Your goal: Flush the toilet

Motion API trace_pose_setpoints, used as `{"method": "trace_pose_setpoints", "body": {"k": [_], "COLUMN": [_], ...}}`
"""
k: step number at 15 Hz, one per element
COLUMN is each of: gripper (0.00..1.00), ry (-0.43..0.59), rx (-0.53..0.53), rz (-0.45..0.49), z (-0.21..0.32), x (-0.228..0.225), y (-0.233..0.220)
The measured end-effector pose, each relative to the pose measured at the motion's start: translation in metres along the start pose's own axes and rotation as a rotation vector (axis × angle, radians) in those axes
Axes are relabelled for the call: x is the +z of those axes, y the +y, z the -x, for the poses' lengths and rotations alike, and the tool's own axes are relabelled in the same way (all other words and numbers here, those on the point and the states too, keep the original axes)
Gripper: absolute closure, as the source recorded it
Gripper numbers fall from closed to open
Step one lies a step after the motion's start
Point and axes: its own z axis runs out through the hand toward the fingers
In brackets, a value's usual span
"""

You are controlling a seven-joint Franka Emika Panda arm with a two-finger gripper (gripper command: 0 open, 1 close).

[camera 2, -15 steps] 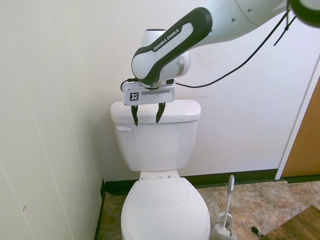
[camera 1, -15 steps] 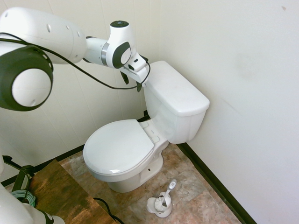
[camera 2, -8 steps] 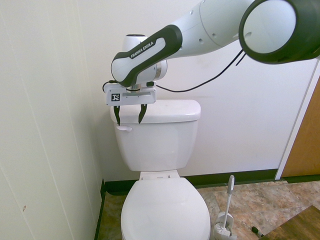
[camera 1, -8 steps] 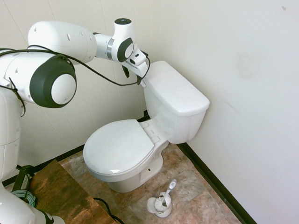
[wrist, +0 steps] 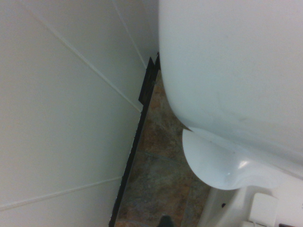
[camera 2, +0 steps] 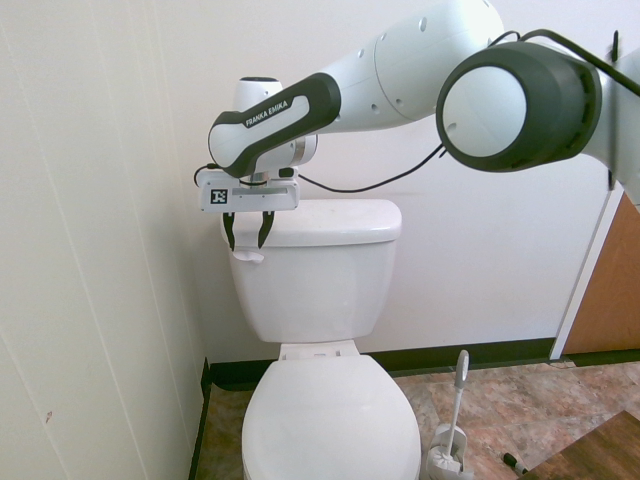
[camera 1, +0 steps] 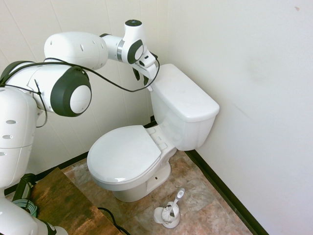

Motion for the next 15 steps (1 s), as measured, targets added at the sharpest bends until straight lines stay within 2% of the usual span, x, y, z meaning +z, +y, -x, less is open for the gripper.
{"method": "trace_pose_setpoints", "body": {"k": [15], "gripper": [1.00], "ry": [-0.009], "rx": [0.028], "rz": [0.001], "z": [-0.018], "x": [0.043], "y": [-0.007]}}
